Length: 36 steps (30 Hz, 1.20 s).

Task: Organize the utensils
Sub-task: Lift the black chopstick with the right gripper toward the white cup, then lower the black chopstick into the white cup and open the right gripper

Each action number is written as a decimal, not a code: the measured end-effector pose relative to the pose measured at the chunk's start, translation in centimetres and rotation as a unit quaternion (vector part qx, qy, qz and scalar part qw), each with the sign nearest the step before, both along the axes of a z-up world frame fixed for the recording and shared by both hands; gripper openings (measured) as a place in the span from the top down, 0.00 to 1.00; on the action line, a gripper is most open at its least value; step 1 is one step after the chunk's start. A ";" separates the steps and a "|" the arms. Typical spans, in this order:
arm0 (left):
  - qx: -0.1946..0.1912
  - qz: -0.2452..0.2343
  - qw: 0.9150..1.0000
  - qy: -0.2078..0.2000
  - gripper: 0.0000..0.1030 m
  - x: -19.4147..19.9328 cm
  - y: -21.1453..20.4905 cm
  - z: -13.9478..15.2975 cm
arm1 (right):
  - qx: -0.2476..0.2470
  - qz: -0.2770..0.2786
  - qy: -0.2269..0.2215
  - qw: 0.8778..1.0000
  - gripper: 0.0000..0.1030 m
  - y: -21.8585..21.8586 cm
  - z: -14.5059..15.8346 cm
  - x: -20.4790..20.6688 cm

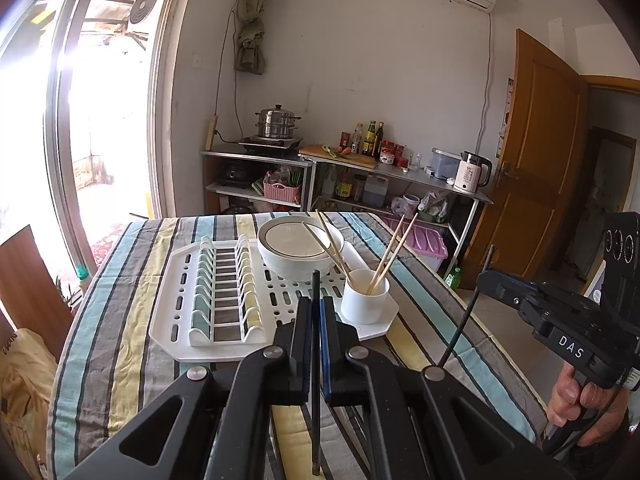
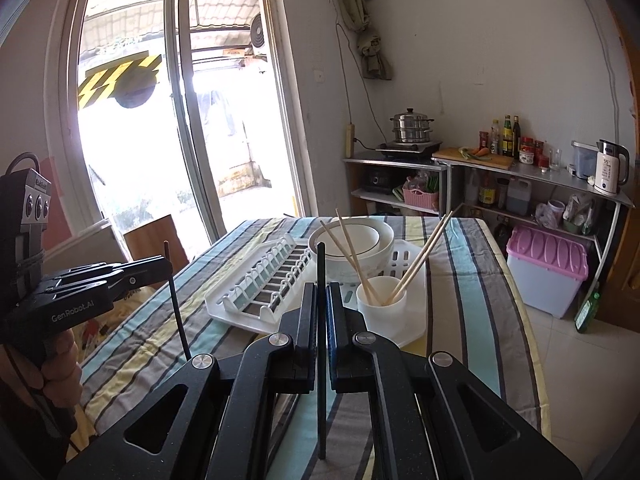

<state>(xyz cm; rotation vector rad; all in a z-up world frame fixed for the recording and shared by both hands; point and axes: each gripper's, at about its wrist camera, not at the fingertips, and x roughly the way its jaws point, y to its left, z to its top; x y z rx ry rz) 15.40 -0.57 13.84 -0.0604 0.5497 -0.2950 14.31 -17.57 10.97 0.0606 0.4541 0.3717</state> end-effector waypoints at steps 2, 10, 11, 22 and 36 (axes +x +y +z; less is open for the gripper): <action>0.002 -0.001 1.000 -0.002 0.97 0.2 -0.2 0.3 | 0.000 -0.002 -0.003 1.000 0.96 -0.2 0.3 0.1; 0.005 -0.012 1.000 -0.010 0.97 2.3 -1.2 2.2 | -0.002 -0.011 -0.017 1.000 0.96 -0.9 1.6 0.7; 0.005 -0.014 1.000 -0.010 0.97 2.7 -1.3 2.4 | -0.003 -0.012 -0.020 1.000 0.96 -1.0 1.8 0.9; -0.003 -0.042 0.999 -0.008 0.97 6.5 -3.6 5.2 | -0.015 -0.022 -0.046 0.999 0.96 -1.4 4.9 2.6; -0.014 -0.055 0.998 -0.015 0.97 12.3 -6.7 9.0 | -0.004 -0.045 -0.065 0.997 0.96 -2.7 7.5 6.7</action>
